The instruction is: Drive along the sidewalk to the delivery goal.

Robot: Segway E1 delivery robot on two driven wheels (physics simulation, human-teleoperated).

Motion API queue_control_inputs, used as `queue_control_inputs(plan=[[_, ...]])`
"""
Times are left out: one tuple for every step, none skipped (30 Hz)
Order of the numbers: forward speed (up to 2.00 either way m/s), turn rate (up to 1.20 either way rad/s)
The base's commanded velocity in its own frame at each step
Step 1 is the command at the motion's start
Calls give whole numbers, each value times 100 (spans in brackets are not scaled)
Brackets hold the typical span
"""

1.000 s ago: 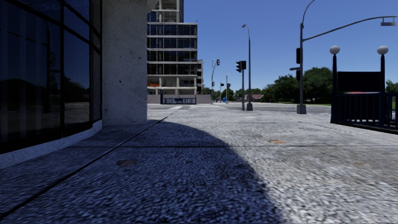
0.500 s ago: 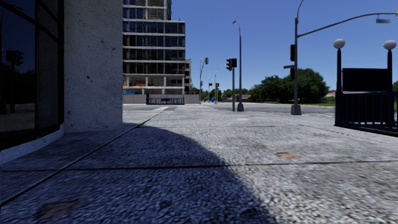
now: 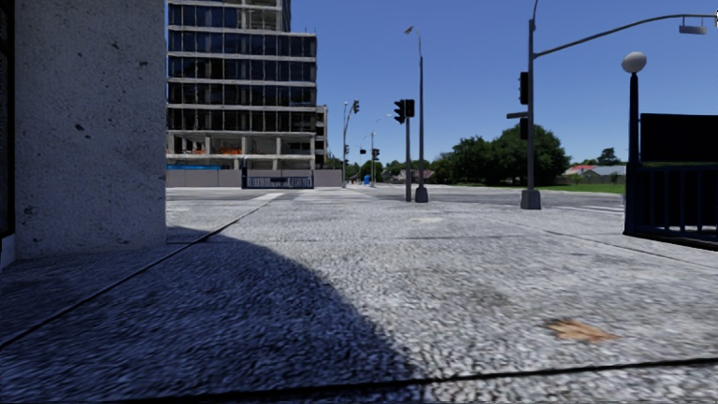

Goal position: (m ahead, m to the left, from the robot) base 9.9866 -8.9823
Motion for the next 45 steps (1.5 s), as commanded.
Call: queue_control_inputs(plan=[[200, -26], [200, -26], [200, -26], [200, -26], [200, -26], [200, -26], [200, -26], [200, -30], [200, -35], [200, -38], [200, -39], [200, -40], [200, -40], [200, -40], [200, -40], [200, -40], [200, -40], [200, -40], [200, -40], [200, -40], [200, -40], [200, -40], [200, -40], [200, -40], [200, -40], [200, -40], [200, -40], [200, -40], [200, -40], [200, -40], [200, -40], [200, -40], [200, -40], [200, -40], [200, -40], [200, -40], [200, -40], [200, -40], [200, -40], [200, -40], [200, -40], [200, -40], [200, -40], [200, -40], [200, -40]])
